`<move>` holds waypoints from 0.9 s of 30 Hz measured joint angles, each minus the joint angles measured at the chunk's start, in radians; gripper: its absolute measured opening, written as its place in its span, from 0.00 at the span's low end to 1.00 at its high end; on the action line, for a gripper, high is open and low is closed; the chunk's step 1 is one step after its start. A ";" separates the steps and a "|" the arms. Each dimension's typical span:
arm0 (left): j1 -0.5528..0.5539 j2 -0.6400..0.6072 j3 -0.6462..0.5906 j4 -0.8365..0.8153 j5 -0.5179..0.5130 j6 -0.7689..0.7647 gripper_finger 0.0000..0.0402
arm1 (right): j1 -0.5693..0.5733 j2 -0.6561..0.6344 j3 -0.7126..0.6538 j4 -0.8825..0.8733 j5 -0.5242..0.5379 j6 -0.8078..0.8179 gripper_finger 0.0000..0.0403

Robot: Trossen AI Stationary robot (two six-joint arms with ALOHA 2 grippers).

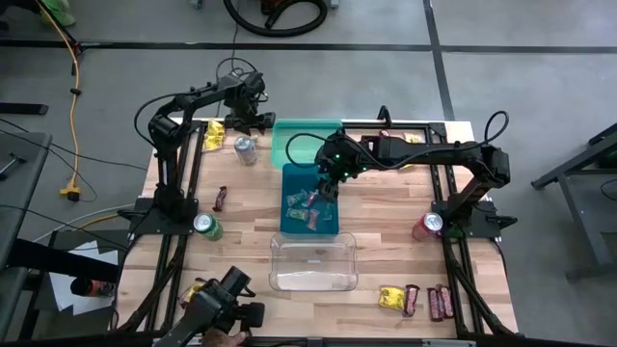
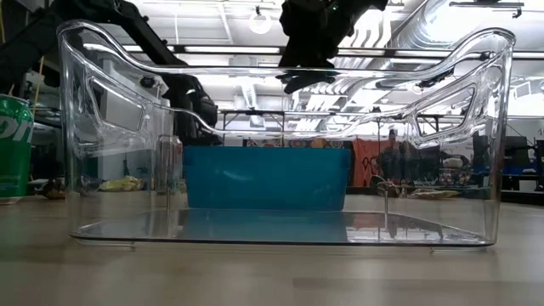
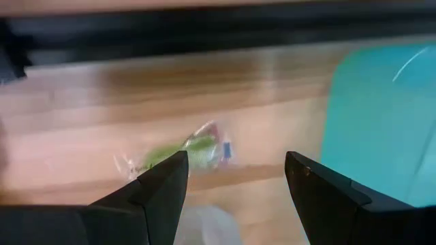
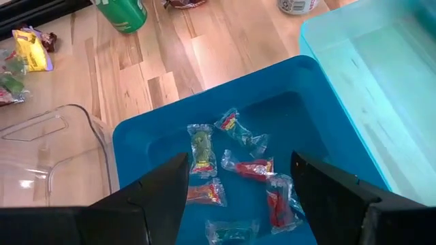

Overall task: Sort candy
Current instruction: Put the green candy into the blue bin

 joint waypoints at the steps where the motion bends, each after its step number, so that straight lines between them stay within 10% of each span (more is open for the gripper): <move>1: -0.002 0.003 0.000 -0.014 0.000 0.002 0.58 | 0.000 0.000 0.000 0.000 0.000 0.000 0.63; 16: -0.045 0.039 0.000 -0.040 -0.168 0.056 0.55 | 0.000 0.000 0.000 0.000 0.019 0.019 0.63; 27: -0.061 0.039 -0.024 -0.052 -0.223 0.114 0.03 | 0.000 0.000 0.000 0.000 0.019 0.019 0.63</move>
